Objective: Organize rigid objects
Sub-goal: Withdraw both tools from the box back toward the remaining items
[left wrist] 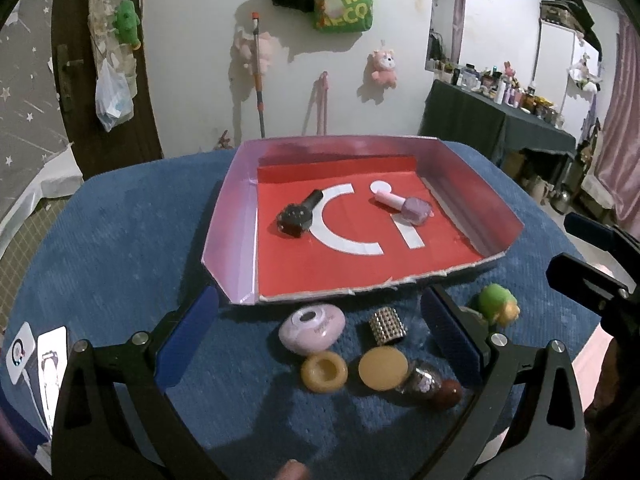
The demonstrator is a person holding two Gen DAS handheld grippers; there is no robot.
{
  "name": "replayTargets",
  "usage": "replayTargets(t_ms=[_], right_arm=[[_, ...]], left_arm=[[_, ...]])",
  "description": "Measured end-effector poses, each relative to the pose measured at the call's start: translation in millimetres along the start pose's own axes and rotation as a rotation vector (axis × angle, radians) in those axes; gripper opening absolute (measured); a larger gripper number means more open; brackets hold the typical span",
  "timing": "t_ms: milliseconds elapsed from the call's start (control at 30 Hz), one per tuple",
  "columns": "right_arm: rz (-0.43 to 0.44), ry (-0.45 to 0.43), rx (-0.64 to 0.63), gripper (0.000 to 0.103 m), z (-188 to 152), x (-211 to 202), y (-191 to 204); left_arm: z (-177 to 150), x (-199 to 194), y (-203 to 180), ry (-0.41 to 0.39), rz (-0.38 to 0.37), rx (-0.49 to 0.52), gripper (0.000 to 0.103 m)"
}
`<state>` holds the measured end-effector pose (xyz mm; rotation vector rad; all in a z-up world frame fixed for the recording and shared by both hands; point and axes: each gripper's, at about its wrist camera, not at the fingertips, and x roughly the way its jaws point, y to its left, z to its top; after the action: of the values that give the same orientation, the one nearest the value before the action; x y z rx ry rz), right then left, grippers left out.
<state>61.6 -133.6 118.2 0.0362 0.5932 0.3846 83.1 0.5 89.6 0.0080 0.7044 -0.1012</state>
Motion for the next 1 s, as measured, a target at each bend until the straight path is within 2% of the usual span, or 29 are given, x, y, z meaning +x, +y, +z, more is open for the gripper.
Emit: replayTargets(t_ms=[433, 1000], right_arm=[[-0.028, 0.000, -0.026, 0.103, -25, -6, 5], [-0.023, 0.060, -0.018, 0.103, -56, 0, 7]], left_arm=[[-22, -4, 0, 0.013, -0.018, -0.024, 0.103], [-47, 2, 1, 0.051, -0.025, -0.028, 0.103]])
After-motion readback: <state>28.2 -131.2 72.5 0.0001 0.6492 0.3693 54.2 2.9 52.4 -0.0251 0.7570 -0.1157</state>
